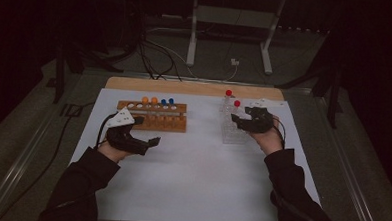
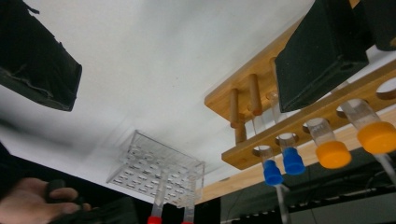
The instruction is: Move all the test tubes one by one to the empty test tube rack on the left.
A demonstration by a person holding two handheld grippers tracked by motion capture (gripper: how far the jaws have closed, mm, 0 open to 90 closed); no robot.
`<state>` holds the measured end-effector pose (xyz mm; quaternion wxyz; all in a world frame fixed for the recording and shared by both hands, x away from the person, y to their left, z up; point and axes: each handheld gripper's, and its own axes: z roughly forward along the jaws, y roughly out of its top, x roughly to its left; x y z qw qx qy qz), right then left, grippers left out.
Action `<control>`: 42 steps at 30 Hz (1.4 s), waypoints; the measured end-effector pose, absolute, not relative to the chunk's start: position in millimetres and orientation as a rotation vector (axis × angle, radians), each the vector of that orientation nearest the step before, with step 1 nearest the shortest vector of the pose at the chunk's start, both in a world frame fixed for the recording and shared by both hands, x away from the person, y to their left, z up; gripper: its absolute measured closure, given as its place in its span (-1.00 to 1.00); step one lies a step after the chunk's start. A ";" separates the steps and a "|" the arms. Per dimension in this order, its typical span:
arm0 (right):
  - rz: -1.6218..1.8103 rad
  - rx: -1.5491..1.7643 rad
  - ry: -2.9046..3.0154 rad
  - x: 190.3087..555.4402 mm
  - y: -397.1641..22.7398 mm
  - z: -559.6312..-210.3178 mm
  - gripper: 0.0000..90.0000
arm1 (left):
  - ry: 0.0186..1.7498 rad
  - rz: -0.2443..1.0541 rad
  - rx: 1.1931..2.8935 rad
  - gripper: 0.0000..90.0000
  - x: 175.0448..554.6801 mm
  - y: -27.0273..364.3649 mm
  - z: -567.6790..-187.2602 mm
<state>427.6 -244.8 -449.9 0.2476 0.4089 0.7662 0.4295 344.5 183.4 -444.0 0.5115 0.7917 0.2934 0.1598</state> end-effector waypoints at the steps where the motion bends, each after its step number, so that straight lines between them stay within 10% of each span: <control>1: 1.157 1.124 2.091 431.6 -244.6 -451.3 -0.10 | 0.705 0.387 1.906 -0.97 344.6 183.5 -444.3; 16: 1.057 1.169 2.120 462.3 -235.9 -468.6 0.63 | 0.680 0.401 1.915 -0.97 342.2 183.5 -445.5; 42: 1.169 1.019 2.111 429.7 -222.7 -398.2 0.66 | 0.650 0.375 1.946 -0.97 341.2 172.2 -440.5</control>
